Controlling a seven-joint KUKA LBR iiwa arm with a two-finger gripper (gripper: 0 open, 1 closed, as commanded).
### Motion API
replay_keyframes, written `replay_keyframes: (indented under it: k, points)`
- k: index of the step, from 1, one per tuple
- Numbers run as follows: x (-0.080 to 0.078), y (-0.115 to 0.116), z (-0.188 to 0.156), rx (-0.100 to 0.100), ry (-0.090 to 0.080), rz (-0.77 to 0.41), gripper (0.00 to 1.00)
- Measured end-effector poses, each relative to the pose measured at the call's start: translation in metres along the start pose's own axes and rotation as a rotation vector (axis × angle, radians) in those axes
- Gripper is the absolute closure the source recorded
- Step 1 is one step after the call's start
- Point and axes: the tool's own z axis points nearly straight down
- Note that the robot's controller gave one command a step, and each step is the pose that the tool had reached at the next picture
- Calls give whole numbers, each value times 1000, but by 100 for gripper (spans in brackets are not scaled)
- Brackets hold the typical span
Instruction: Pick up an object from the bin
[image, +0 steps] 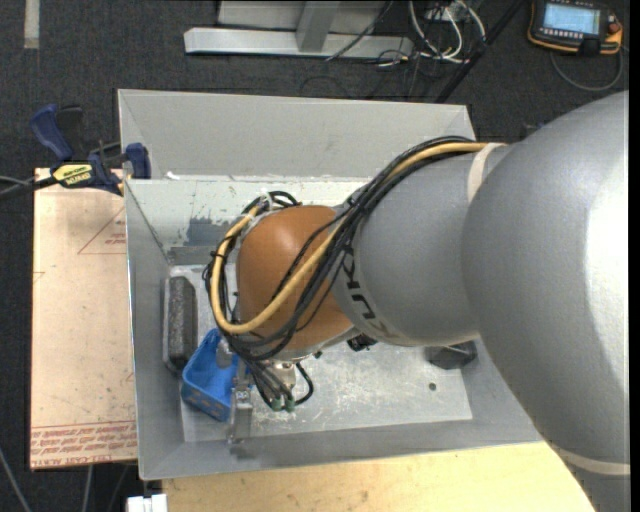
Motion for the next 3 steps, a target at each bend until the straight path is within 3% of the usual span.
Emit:
replay_keyframes:
  k: [1, 2, 3]
  points:
    - [-2, -1, -4, -1, -6, 4, 0]
    - [-16, 2, 34, -5, -8, 254, 0]
    - [-17, -10, 61, -3, -4, 359, 0]
